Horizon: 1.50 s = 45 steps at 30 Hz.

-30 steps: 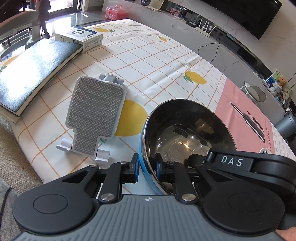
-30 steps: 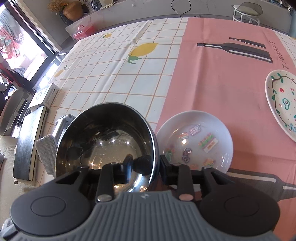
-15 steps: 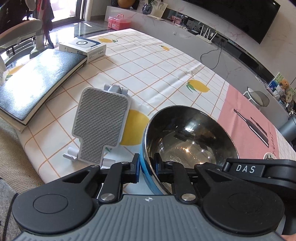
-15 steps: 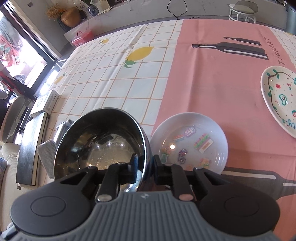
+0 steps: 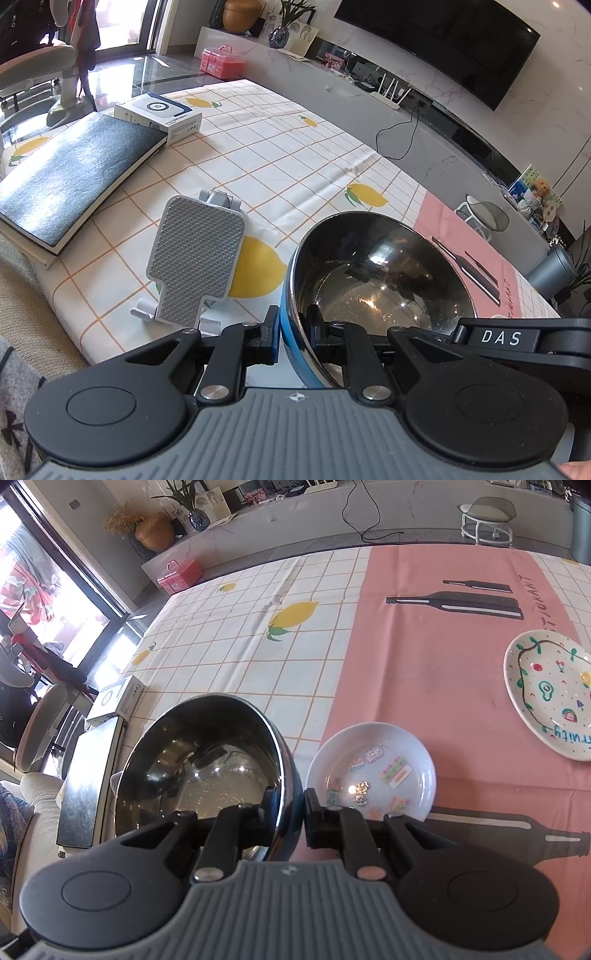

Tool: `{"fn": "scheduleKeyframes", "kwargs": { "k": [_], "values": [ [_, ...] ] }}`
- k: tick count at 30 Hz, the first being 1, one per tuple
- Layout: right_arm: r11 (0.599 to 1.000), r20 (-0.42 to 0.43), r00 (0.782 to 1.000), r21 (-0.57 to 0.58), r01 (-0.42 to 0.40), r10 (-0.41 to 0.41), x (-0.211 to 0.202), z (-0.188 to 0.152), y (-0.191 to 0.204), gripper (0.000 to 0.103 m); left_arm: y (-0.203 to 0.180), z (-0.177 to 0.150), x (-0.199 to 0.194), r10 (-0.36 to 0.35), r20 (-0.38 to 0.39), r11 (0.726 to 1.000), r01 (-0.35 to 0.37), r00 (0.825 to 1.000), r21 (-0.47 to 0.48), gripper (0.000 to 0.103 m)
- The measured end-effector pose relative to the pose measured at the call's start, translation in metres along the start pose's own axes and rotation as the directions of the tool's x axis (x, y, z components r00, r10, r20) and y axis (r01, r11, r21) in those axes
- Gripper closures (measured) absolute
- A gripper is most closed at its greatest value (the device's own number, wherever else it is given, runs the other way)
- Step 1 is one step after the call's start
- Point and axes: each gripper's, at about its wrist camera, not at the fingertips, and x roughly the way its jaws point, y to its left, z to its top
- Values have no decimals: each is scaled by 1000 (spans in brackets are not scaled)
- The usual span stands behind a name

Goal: Organize plates and bowls

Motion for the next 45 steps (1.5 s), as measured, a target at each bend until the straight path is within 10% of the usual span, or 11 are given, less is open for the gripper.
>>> {"fn": "scheduleKeyframes", "kwargs": {
  "k": [13, 27, 45],
  "values": [
    [996, 34, 999, 77, -38, 35, -69, -42, -30, 86, -20, -17, -39, -162, -78, 960, 176, 984, 217, 87],
    [972, 94, 995, 236, -9, -14, -108, -116, -88, 84, -49, -56, -28, -227, -343, 847, 358, 912, 393, 87],
    [960, 36, 998, 278, 32, -44, -95, -127, -109, 83, -51, -68, 4, -177, -492, 865, 373, 853, 336, 89]
  ]
}}
